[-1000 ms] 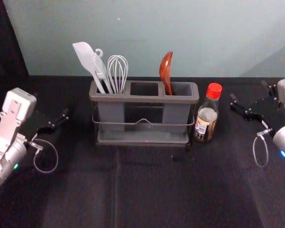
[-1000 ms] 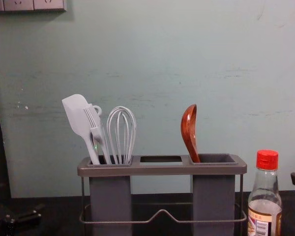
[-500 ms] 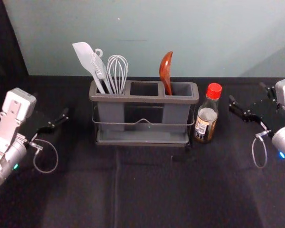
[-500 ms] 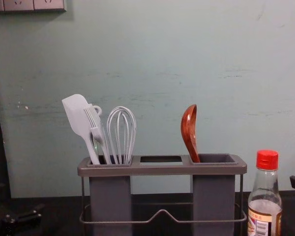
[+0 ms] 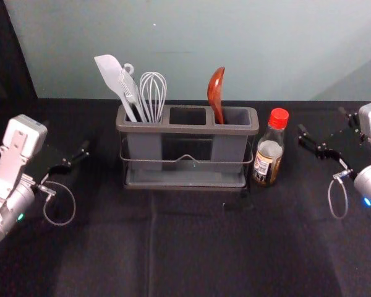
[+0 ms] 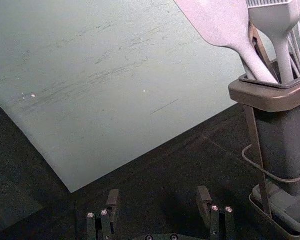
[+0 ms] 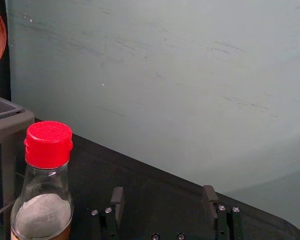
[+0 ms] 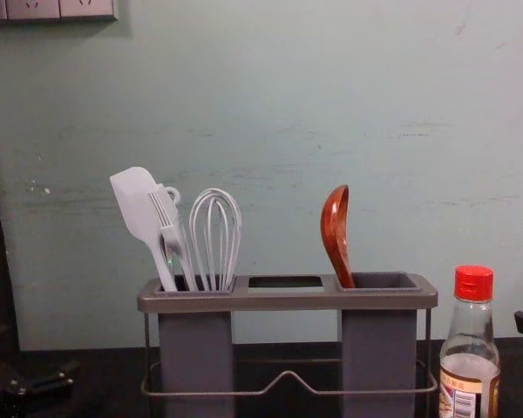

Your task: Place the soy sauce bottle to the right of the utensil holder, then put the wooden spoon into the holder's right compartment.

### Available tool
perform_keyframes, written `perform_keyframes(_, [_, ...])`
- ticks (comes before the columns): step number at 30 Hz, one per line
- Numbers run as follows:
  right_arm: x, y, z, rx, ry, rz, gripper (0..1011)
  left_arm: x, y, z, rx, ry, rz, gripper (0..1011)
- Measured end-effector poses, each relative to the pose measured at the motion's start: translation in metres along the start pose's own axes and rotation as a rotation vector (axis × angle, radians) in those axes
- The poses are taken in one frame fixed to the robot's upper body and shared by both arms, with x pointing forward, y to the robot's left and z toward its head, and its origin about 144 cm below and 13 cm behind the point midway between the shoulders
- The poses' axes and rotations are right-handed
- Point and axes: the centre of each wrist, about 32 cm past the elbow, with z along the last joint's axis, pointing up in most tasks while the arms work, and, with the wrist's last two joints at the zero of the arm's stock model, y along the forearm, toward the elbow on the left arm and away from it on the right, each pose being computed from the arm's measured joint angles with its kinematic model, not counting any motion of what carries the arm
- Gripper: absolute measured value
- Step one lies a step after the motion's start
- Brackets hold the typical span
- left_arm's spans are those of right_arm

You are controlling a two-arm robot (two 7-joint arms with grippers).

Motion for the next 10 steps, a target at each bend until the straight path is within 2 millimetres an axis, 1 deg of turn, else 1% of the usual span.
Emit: perform_keyframes(10, [0.0, 0.0, 0.0, 0.0, 0.0, 0.0, 1004, 0.0, 0.0, 0.0, 0.0, 0.0, 0.0, 1000])
